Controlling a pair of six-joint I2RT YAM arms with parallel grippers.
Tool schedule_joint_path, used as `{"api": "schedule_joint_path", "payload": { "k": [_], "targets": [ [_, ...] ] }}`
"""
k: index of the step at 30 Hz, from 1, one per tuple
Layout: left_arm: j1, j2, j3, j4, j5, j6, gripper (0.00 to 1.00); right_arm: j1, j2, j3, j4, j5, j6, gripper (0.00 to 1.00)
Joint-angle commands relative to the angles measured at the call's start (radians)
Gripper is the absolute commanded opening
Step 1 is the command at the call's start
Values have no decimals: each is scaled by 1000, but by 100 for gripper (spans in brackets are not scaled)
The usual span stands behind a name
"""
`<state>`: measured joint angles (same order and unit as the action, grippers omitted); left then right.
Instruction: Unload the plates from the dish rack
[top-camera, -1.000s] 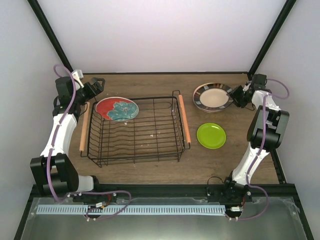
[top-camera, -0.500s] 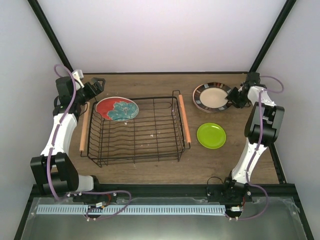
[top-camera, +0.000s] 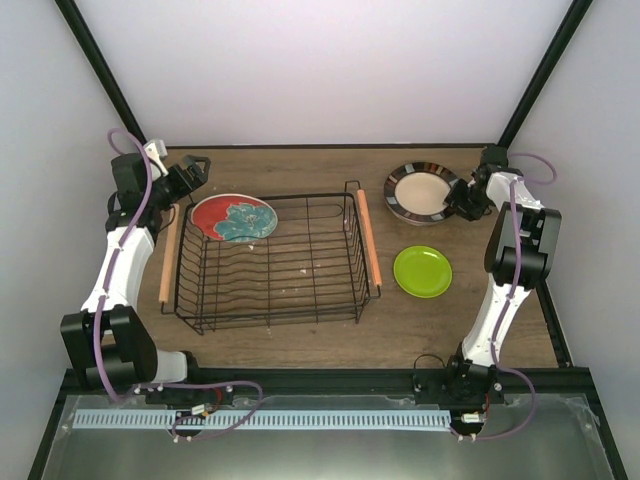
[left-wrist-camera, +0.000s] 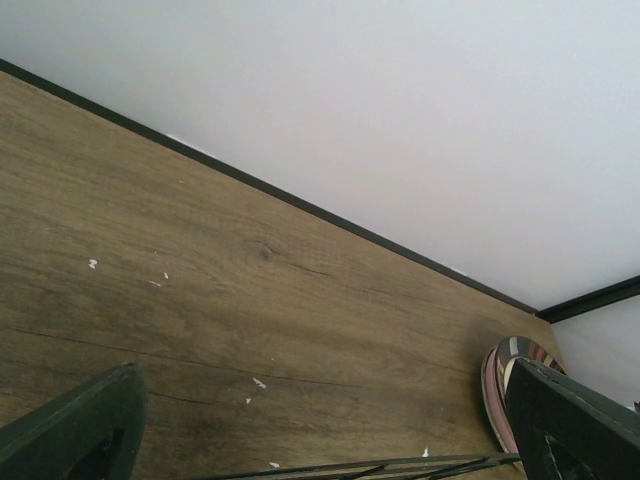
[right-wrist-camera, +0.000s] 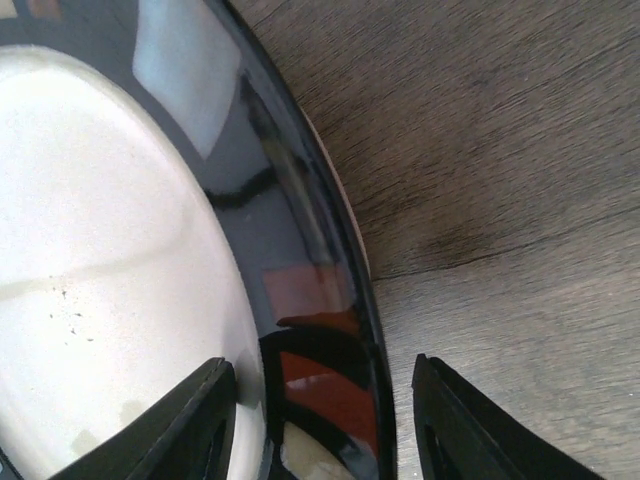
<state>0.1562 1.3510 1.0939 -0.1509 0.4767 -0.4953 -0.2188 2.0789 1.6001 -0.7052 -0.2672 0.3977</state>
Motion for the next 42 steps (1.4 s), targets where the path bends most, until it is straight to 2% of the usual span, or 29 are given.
{"api": "schedule_joint_path", "payload": {
  "k": [1, 12, 17, 19, 22, 26, 31, 33, 36, 42],
  "targets": [
    [-3, -8, 15, 22, 13, -3, 100, -1, -22, 12, -31, 80, -19, 51],
    [-3, -8, 10, 25, 13, -3, 100, -14, -142, 49, -22, 53, -2, 55],
    [-3, -6, 10, 28, 14, -5, 100, -32, -209, 100, -12, -25, 0, 57],
    [-3, -4, 11, 28, 16, -6, 100, -23, -250, 137, 23, -122, -5, 58],
    [-4, 0, 12, 27, 17, -5, 100, 91, -308, 210, 107, -198, -89, 57],
    [-4, 9, 15, 27, 20, -6, 100, 352, -296, 334, 125, -202, -370, 58],
    [-4, 5, 29, 20, 19, 1, 100, 580, -334, 143, 362, -312, -568, 58],
    [-4, -3, 32, 11, 15, 11, 100, 663, -332, 78, 452, -373, -649, 62],
    [-4, -15, 32, -4, 12, 31, 100, 752, -289, 63, 490, -409, -757, 65],
    [-4, -40, 41, -76, -21, 128, 100, 846, -150, 179, 478, -438, -790, 65]
  ]
}}
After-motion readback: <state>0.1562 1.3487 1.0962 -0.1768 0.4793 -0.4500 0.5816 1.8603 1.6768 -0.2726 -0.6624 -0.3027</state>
